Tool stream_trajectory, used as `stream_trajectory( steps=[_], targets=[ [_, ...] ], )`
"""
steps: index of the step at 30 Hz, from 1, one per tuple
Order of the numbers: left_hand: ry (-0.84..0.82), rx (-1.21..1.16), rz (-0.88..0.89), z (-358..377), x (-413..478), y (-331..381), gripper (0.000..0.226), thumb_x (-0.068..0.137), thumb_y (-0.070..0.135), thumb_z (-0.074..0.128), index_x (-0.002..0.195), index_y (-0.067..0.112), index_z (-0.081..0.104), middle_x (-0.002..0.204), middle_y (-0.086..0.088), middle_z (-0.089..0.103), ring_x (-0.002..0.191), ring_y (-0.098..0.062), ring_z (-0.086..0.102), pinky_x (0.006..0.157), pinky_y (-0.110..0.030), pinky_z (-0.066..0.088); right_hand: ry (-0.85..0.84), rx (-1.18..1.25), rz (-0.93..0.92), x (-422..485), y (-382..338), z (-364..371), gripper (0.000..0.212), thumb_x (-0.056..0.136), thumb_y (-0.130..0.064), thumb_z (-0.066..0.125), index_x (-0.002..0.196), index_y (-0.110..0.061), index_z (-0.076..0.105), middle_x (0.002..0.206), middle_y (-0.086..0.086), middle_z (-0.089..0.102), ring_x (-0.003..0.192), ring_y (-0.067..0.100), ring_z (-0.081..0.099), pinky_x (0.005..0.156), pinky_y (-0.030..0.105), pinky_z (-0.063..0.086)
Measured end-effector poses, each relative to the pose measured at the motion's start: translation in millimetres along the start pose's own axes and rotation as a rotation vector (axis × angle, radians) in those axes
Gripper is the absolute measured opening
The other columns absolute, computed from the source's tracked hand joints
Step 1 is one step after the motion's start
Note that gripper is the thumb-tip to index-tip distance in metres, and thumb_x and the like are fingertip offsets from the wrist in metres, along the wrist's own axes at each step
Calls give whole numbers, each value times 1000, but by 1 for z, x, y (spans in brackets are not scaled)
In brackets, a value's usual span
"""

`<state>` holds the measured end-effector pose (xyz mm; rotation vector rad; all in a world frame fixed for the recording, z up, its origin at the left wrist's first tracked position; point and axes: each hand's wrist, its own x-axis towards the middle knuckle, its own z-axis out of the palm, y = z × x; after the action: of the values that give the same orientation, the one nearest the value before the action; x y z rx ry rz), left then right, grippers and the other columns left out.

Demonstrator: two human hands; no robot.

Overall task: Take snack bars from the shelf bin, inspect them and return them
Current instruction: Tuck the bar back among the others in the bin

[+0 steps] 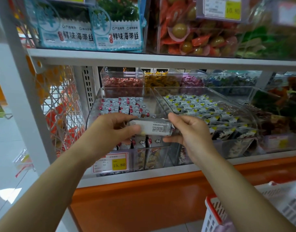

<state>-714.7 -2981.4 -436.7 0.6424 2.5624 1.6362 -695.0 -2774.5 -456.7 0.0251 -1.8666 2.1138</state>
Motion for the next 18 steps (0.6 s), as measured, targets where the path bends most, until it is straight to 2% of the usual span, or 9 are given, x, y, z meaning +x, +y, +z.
stream_trajectory(
  steps=[3, 4, 6, 8, 10, 12, 14, 16, 18],
  targets=[
    [92, 1, -12, 2, 2, -2, 9, 84, 33, 60, 88, 29, 68, 72, 0, 70, 66, -10, 67, 61, -20, 54, -55, 70, -87, -4, 0, 8, 36, 75, -39, 62, 94, -10, 72, 88, 6, 73, 79, 18, 71, 62, 25, 58],
    [129, -21, -19, 4, 3, -3, 12, 88, 30, 58, 86, 24, 68, 69, -1, 70, 63, -11, 67, 60, -20, 53, -92, 35, -120, -5, 1, 10, 41, 74, -37, 64, 106, -11, 69, 94, 2, 73, 83, 16, 71, 67, 25, 58],
    [163, -23, -6, 6, 4, -4, 17, 91, 28, 54, 84, 20, 67, 59, 1, 67, 53, -8, 63, 49, -13, 46, -134, -136, -201, -4, 2, 15, 40, 81, -24, 66, 120, -16, 60, 100, 2, 69, 85, 11, 68, 68, 23, 57],
    [182, 19, 27, 10, 6, -4, 20, 93, 30, 52, 82, 22, 66, 52, 0, 61, 44, -3, 54, 40, -11, 38, -114, -251, -264, -2, 1, 19, 29, 88, -14, 61, 116, -21, 58, 96, 4, 66, 79, 6, 67, 62, 21, 56],
    [201, 58, 52, 12, 8, -2, 20, 94, 34, 48, 87, 30, 66, 56, 1, 59, 44, -2, 49, 40, -13, 38, -62, -262, -276, 4, -1, 21, 13, 89, -12, 60, 101, -14, 64, 88, 2, 67, 71, 6, 67, 59, 21, 56],
    [257, 119, 75, 11, 17, -2, 27, 95, 39, 43, 107, 28, 64, 75, -1, 63, 59, -5, 53, 50, -20, 42, 14, -242, -267, 13, -5, 19, 7, 88, -13, 62, 91, -7, 63, 87, 5, 68, 72, 8, 69, 61, 23, 58],
    [332, 252, 63, 6, 32, -6, 42, 96, 40, 42, 130, 18, 53, 110, -6, 64, 91, -14, 58, 72, -24, 42, 106, -233, -256, 24, -8, 17, 24, 86, -14, 65, 99, 4, 58, 93, 10, 66, 72, 9, 69, 67, 30, 60],
    [321, 424, 33, 0, 53, -13, 42, 97, 35, 43, 131, 12, 49, 127, -12, 58, 107, -24, 55, 86, -29, 40, 162, -221, -225, 34, -10, 16, 41, 85, -17, 68, 115, 5, 51, 99, 4, 62, 66, 10, 69, 75, 36, 59],
    [211, 665, 7, -3, 76, -21, 35, 97, 34, 41, 118, 9, 54, 128, -19, 55, 113, -30, 51, 99, -43, 39, 196, -207, -187, 42, -11, 17, 44, 84, -17, 69, 118, 2, 49, 105, 2, 61, 63, 9, 69, 77, 40, 58]
  ],
)
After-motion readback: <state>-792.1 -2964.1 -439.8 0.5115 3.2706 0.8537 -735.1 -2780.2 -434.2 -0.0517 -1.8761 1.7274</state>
